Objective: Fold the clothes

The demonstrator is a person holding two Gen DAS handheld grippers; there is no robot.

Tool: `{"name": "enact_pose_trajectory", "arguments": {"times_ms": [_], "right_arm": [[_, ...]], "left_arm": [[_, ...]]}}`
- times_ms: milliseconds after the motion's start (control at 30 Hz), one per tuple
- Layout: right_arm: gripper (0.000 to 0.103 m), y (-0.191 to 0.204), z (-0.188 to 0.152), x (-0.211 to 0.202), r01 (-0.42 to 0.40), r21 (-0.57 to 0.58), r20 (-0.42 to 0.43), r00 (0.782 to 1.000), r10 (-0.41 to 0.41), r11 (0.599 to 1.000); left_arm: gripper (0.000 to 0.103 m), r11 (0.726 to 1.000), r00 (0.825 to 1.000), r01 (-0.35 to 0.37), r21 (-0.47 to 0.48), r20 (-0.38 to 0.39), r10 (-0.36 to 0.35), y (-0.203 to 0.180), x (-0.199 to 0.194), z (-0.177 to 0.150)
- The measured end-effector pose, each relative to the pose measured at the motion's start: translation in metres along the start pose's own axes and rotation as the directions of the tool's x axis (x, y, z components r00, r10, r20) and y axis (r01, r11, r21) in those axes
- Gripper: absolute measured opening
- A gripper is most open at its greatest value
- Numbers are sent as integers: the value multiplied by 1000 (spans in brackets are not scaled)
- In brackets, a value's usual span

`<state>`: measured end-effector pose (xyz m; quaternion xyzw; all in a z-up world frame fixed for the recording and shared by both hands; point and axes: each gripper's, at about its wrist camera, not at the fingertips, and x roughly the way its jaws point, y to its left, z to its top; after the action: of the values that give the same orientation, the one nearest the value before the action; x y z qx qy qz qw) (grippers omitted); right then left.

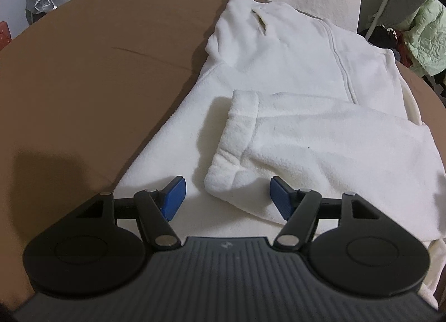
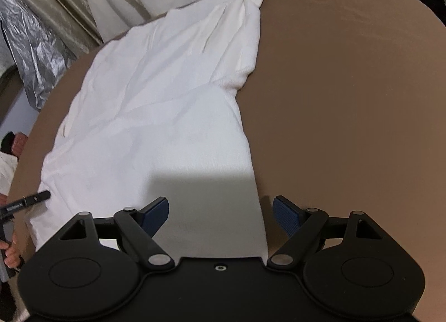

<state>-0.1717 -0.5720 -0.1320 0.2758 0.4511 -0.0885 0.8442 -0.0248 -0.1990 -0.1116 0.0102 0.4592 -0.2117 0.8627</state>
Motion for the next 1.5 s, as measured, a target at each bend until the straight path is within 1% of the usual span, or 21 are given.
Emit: {"name": "enact_pose_trajectory", "arguments": {"times_ms": [167, 333, 533, 633, 733, 833, 900, 967, 1033, 1100, 1167, 1267, 1333, 1400, 1433, 1500], "right_arm": [[86, 5, 1, -11, -40, -8, 63, 997, 41, 999], [86, 7, 1, -16, -58, -10, 92, 994, 59, 998], [86, 5, 1, -17, -64, 2, 108, 992, 64, 998], [86, 5, 1, -19, -70, 3, 124, 990, 70, 998], [86, 7, 3, -25, -92, 2, 178, 980, 90, 996], [86, 13, 16, -33, -136, -13, 237, 962, 135, 991], [86, 18, 34, -38, -172, -50, 255, 950, 179, 984], [86, 22, 56, -42, -209, -96, 263, 938, 227, 973], [86, 24, 85, -40, -213, -153, 261, 933, 248, 965], [86, 22, 118, -28, -211, -184, 250, 934, 253, 960], [86, 12, 152, -4, -221, -152, 229, 940, 252, 963], [86, -7, 197, 39, -194, -63, 209, 957, 203, 979], [86, -18, 221, 65, -163, -20, 209, 964, 164, 986], [86, -27, 235, 85, -153, 17, 219, 965, 146, 988], [86, -32, 242, 95, -148, 35, 224, 965, 136, 988], [86, -41, 257, 114, -137, 71, 234, 965, 117, 988]], "left_arm": [[66, 1000, 999, 16, -20, 38, -15, 2, -5, 1], [66, 999, 997, 35, -30, 66, -33, 3, -9, 3], [66, 1000, 998, 21, -20, 59, -19, 1, -5, 2], [66, 1000, 996, 9, -7, 85, -9, -2, -10, 1], [66, 999, 991, -7, 33, 136, 3, -7, -17, 4], [66, 998, 988, 21, 57, 150, -29, -8, -21, 16], [66, 997, 990, 63, 54, 124, -69, -4, -18, 33], [66, 994, 989, 95, 46, 110, -99, 0, -15, 57], [67, 993, 988, 108, 47, 102, -112, 2, -9, 86], [72, 993, 989, 108, 40, 99, -111, 4, 6, 119], [73, 995, 990, 97, 30, 96, -99, 5, 25, 152], [73, 997, 993, 59, 43, 103, -63, 4, 63, 186], [73, 998, 994, 33, 52, 107, -38, 3, 87, 209], [73, 998, 994, 7, 60, 111, -14, 3, 112, 231], [73, 998, 993, 2, 57, 114, -9, 3, 124, 242], [73, 999, 992, 50, -1, 118, -50, 7, 142, 254]]}}
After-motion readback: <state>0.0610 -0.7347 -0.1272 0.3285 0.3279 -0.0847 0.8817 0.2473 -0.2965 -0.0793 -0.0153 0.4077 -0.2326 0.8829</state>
